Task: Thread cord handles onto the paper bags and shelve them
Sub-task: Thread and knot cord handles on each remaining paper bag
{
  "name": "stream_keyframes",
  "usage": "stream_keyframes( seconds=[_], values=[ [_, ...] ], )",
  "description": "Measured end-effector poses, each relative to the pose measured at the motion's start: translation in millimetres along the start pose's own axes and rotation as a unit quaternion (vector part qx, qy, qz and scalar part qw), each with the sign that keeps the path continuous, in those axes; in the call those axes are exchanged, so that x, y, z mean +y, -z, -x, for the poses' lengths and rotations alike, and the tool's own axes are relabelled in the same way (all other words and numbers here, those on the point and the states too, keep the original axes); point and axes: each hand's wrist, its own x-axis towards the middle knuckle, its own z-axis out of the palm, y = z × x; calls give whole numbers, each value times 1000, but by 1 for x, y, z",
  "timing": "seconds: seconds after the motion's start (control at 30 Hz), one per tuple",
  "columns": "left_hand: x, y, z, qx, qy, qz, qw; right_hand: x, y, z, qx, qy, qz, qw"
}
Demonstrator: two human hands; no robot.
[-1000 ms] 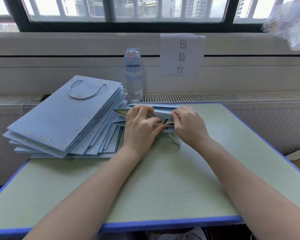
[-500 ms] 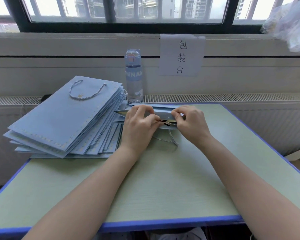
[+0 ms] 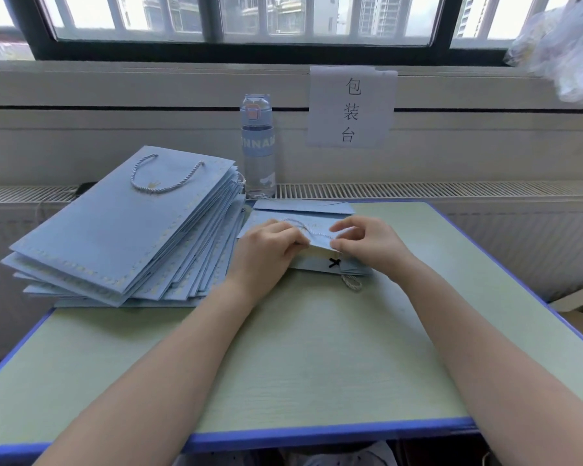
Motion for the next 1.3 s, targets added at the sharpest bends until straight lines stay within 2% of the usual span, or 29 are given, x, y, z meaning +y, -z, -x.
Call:
stream_keyframes(
  seconds=[0.07, 0.23, 0.3, 0.37, 0.47, 0.5, 0.6, 0.67, 0.73, 0.8, 0.93, 1.1, 1.2, 1.3],
  values=[
    [1, -2, 1, -8, -12, 7, 1000, 0, 1, -1, 1, -8, -24, 1000],
    [-4, -6, -1, -16, -18, 20, 1000, 1, 9, -7, 91, -38, -180, 979],
    [-6, -7, -1, -15, -24, 15, 999, 3, 10, -7, 97, -44, -207, 973],
    [-7, -7, 0, -17, -32, -5, 999, 5, 8, -8, 100, -25, -150, 983],
    [-8, -5, 0, -51, -16, -22, 998, 8, 6, -7, 113, 53, 50, 991],
    [-8, -3, 0, -66, 8, -16, 998, 7, 6, -6, 104, 73, 85, 988],
    [-10, -2, 2, -160, 122, 9, 980, 7, 3, -4, 22, 97, 126, 987],
    [-15, -3, 3, -276, 172, -30, 945, 11, 0, -3, -69, 86, 189, 976],
    [-17, -5, 4, -365, 180, -82, 910, 16, -4, -4, -155, 53, 285, 944],
    [-18, -7, 4, -374, 180, -95, 905, 19, -5, -3, -187, 32, 327, 926],
    [-20, -7, 5, -336, 204, -67, 917, 16, 1, 0, -136, 52, 242, 959],
    [-16, -1, 3, -314, 168, -64, 932, 15, 4, 0, -38, 59, 165, 984],
    [-9, 6, 1, -309, 154, -83, 935, 15, 5, -4, -48, 57, 98, 992],
    [-3, 10, -3, -297, 108, -162, 935, 11, 6, -5, -65, 24, 39, 997]
  ],
)
